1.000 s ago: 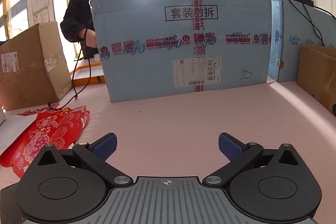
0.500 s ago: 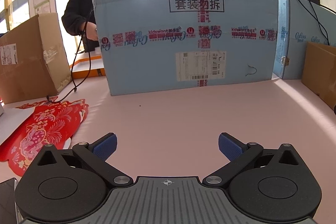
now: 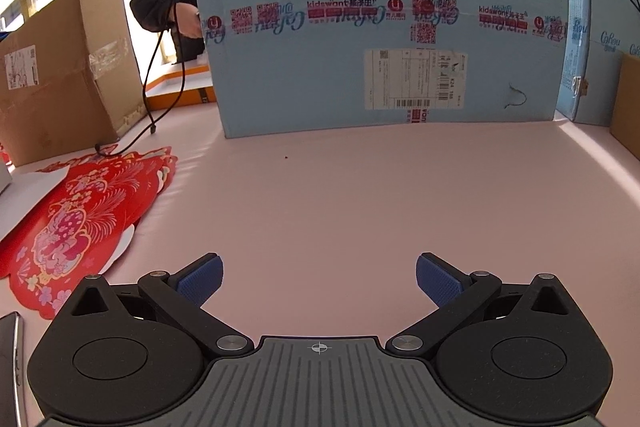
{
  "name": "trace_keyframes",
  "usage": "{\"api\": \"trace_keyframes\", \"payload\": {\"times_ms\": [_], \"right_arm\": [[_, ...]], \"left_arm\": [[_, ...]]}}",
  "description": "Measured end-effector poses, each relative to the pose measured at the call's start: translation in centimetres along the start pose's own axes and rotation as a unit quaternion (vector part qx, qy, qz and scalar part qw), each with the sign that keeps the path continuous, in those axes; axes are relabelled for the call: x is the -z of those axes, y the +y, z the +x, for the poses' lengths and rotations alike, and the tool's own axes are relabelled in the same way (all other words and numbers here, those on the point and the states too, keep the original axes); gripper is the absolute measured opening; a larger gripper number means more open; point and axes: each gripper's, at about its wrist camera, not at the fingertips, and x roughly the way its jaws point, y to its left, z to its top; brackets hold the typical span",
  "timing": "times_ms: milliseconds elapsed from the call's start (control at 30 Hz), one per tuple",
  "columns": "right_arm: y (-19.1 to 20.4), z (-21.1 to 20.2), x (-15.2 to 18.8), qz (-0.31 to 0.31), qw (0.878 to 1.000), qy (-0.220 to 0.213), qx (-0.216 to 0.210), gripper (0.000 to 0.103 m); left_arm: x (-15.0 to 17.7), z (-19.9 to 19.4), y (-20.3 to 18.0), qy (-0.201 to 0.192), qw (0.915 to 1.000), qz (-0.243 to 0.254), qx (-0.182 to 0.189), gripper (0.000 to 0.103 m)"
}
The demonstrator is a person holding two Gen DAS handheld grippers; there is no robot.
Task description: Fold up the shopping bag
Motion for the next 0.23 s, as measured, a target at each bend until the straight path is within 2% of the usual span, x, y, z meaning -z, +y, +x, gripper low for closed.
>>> {"api": "trace_keyframes", "payload": {"times_ms": [233], "right_arm": [[-0.1, 2.6, 0.8, 0.020, 0.999, 0.039, -0.003, 0.103]], "left_arm": [[0.3, 1.6, 0.8, 0.024, 0.9994, -0.020, -0.016, 0.103]]}}
